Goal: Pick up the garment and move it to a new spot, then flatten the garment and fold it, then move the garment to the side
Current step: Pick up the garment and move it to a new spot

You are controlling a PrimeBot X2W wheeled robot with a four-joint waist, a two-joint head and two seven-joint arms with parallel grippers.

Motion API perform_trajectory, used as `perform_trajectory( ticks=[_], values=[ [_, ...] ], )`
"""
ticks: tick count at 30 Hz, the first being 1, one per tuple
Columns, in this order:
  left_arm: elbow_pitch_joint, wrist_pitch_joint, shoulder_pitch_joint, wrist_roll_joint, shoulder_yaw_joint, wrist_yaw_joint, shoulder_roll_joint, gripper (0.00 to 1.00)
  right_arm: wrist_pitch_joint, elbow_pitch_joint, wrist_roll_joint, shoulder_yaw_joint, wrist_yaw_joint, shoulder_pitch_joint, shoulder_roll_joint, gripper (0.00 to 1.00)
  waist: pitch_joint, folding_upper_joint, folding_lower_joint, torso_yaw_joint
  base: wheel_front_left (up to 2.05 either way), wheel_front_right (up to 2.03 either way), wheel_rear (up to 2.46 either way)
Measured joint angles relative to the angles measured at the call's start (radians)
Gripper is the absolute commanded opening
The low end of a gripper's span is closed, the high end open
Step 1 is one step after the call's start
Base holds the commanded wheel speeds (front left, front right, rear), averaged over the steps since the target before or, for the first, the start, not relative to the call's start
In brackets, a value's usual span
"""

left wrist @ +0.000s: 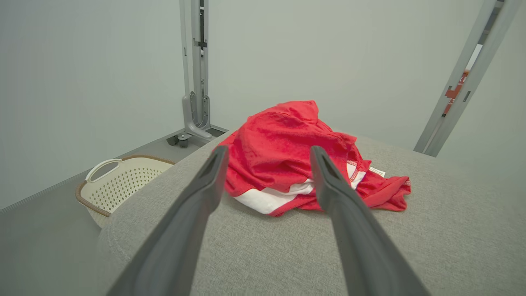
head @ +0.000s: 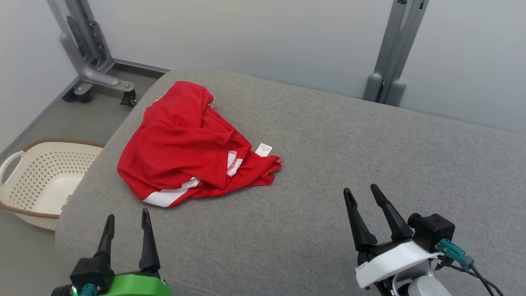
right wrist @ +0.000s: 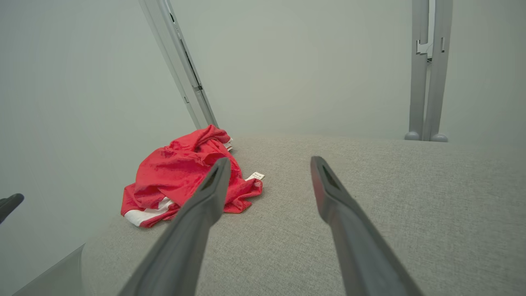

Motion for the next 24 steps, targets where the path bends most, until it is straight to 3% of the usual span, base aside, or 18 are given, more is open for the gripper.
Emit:
perform_trajectory(
  ticks=[7, 16, 24],
  values=[
    [0.000, 0.000, 0.004, 0.015, -0.001, 0.000, 0.000, 1.00, 0.000, 0.000, 0.007, 0.006, 0.000, 0.000, 0.000, 1.00, 0.001, 0.0000, 0.0000, 0.038, 0.00, 0.00, 0.00],
    [-0.009, 0.000, -0.019, -0.012, 0.018, 0.002, 0.000, 1.00, 0.000, -0.001, -0.012, -0.002, 0.000, -0.010, 0.000, 1.00, 0.048, 0.0000, 0.0000, 0.028, 0.00, 0.00, 0.00],
    [0.117, 0.000, -0.214, 0.073, 0.048, -0.056, 0.021, 1.00, 0.000, -0.021, -0.107, -0.085, 0.000, -0.055, 0.000, 1.00, 0.139, 0.0000, 0.0000, -0.006, 0.00, 0.00, 0.00]
  ],
)
